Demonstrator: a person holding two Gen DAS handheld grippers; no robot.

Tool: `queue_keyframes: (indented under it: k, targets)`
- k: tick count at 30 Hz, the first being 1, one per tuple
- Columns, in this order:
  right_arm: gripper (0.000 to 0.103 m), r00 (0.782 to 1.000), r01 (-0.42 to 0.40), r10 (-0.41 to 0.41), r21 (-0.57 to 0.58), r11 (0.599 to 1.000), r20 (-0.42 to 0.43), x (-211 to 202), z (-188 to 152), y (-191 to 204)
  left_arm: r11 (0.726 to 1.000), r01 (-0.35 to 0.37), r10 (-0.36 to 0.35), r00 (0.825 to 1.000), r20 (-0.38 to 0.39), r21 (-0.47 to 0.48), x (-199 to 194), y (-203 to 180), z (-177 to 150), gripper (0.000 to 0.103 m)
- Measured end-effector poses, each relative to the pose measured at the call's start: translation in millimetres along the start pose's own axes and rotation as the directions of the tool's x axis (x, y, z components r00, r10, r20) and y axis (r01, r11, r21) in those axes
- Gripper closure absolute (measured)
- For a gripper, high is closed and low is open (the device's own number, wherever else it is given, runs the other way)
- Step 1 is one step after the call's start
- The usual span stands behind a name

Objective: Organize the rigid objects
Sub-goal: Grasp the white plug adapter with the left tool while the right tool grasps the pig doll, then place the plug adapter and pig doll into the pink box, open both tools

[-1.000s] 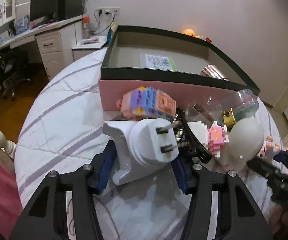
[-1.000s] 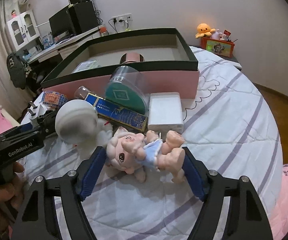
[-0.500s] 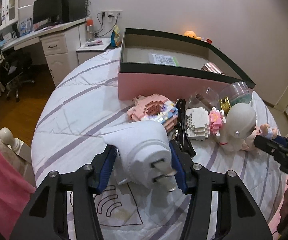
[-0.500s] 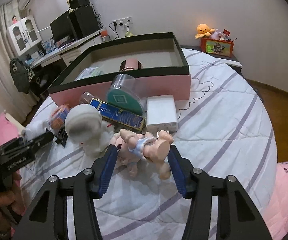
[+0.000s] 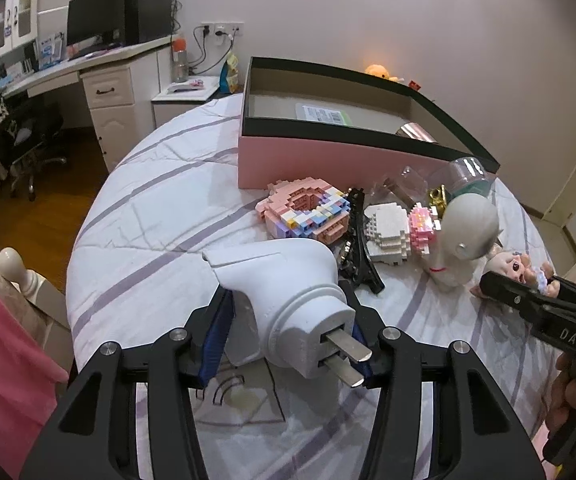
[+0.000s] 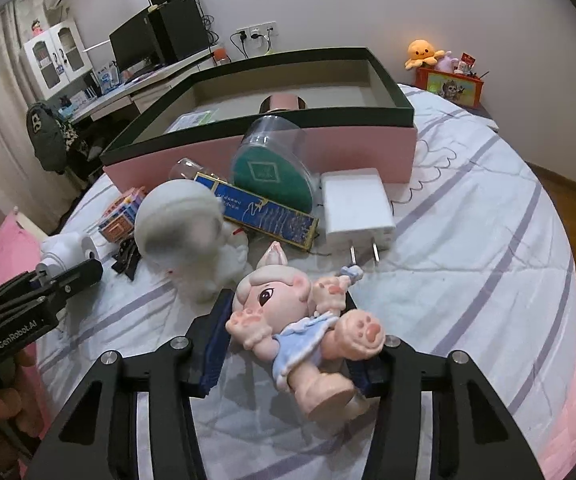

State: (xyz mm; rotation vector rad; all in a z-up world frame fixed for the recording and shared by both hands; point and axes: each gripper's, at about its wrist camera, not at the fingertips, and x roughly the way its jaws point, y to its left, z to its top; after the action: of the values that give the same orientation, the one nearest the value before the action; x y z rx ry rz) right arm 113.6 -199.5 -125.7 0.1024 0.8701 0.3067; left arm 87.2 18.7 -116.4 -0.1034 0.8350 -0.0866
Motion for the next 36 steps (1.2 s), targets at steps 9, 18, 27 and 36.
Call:
queue_keyframes:
  k: [9,18,27,36]
  targets:
    - [0.059,0.999,-0.018,0.017,0.018,1.000,0.027,-18,-1,-4,1.000,0.015,-0.016,1.000,0.017,0.013,-13,-7,0,0.052]
    - [0.059,0.996,-0.046,0.045,0.010,0.999,0.079,-39,11,0,1.000,0.020,-0.021,0.999,0.050,0.020,-26,-8,15,0.052]
    - [0.059,0.981,-0.049,0.061,-0.069,0.996,0.184,-54,75,8,0.998,0.019,-0.027,0.989,0.149,0.053,-35,-13,79,0.052]
    - [0.059,0.978,-0.024,0.041,-0.085,0.996,0.206,-17,148,0,0.997,0.026,-0.041,0.982,0.186,0.079,-1,-23,158,0.052]
